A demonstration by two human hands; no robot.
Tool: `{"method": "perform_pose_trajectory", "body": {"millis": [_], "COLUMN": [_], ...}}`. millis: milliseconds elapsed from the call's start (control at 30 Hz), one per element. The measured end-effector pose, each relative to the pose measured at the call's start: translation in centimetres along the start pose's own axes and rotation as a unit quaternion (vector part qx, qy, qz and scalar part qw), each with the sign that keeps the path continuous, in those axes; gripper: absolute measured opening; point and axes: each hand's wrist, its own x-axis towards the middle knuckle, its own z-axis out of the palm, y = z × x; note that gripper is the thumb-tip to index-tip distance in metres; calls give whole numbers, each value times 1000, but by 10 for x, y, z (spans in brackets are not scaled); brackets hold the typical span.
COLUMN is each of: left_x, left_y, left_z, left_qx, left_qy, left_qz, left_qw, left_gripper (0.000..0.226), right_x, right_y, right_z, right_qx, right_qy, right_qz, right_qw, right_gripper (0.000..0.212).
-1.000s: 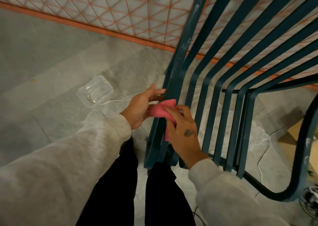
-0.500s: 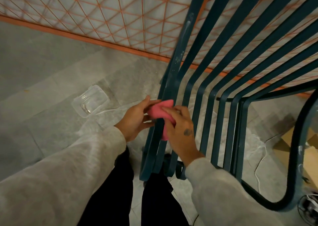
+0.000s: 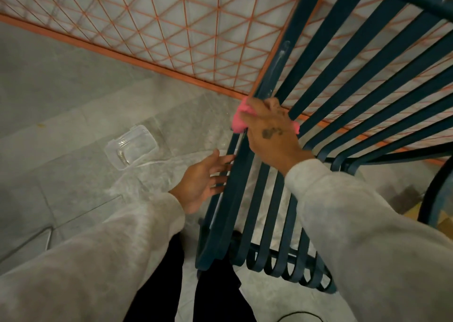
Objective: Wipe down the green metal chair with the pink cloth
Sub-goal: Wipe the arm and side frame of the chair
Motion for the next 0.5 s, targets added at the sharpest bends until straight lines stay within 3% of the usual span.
{"method": "perform_pose_trajectory", "body": {"millis": [67, 233, 400, 500], "left_x": [0, 0, -5, -7], "left_y": [0, -4, -11, -6], "left_z": [0, -5, -12, -11], "left_qx": [-2, -8, -1, 15], "left_qy": [2, 29, 15, 4], "left_qz": [3, -14, -24, -15], "left_qw": [1000, 999, 1000, 1000], "left_gripper": [48, 52, 55, 54], "right_x": [-14, -66, -48, -21], "right_y": [-5, -30, -1, 21], "right_z": [7, 33, 29, 22], "right_qx": [-14, 112, 88, 59], "right_qy": [-8, 10, 30, 69], "right_qz": [-2, -16, -83, -19], "right_qw": [1000, 994, 992, 996], "right_gripper": [35, 49, 56, 57]}}
